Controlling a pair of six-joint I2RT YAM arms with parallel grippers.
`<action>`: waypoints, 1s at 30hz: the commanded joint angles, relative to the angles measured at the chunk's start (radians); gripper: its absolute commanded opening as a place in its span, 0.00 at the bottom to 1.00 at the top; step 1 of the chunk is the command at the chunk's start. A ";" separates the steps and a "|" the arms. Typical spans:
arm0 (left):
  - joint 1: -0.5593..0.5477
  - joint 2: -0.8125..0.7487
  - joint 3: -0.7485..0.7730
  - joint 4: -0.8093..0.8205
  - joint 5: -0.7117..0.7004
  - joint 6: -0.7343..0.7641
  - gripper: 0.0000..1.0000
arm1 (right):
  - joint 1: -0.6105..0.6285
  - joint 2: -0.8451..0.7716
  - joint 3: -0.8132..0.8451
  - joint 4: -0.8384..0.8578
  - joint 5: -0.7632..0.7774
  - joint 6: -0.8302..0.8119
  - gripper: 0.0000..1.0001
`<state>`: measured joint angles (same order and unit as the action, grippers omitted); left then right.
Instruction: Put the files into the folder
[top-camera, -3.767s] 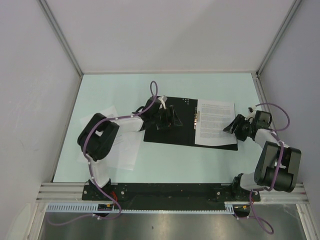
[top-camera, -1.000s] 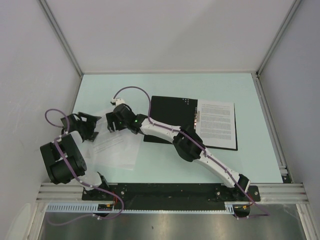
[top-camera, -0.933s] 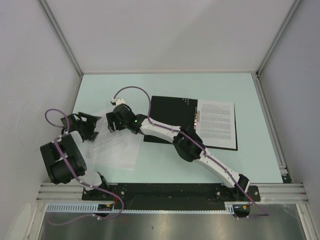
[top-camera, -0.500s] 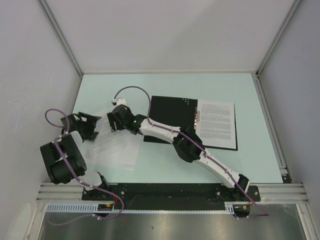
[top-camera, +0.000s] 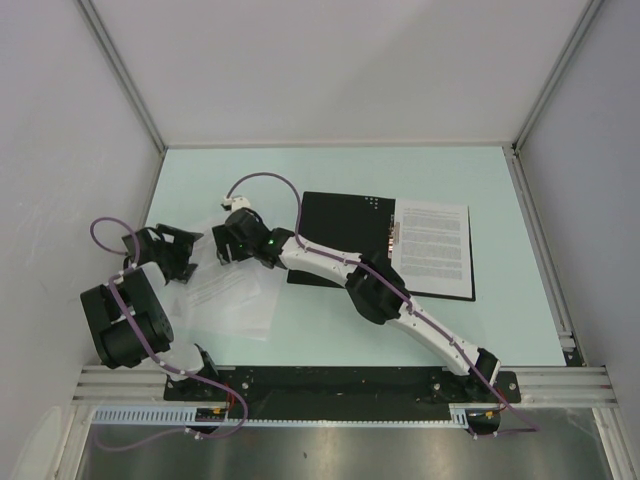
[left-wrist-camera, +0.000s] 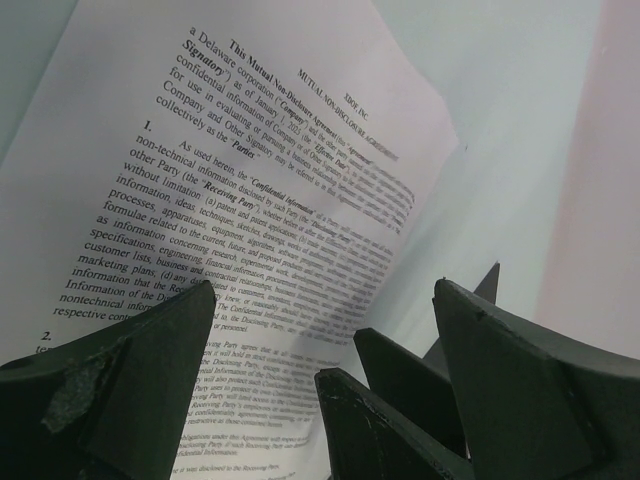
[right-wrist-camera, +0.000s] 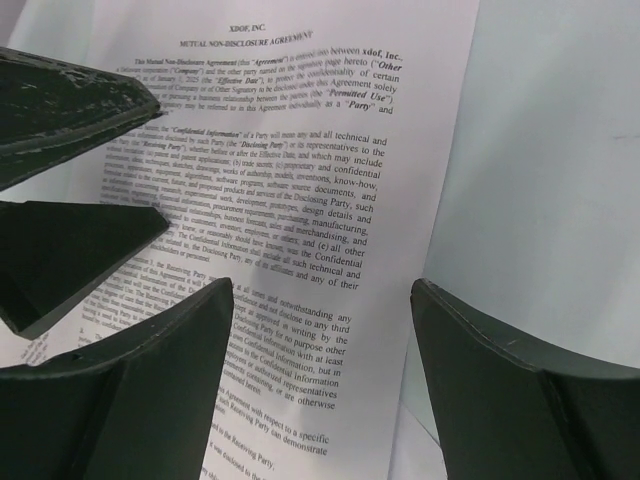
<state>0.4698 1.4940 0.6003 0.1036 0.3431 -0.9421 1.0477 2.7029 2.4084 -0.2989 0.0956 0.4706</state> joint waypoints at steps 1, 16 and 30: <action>-0.023 0.017 -0.040 -0.054 -0.027 0.017 0.99 | 0.006 0.067 -0.025 -0.039 -0.114 0.020 0.77; -0.030 0.020 -0.043 -0.054 -0.026 0.020 1.00 | -0.026 0.008 -0.129 0.012 -0.045 0.003 0.87; -0.037 0.020 -0.043 -0.050 -0.024 0.016 1.00 | 0.026 -0.015 -0.120 -0.155 0.133 0.033 0.90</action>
<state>0.4511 1.4940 0.5941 0.1249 0.3359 -0.9417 1.0573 2.6579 2.3005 -0.2203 0.1661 0.4744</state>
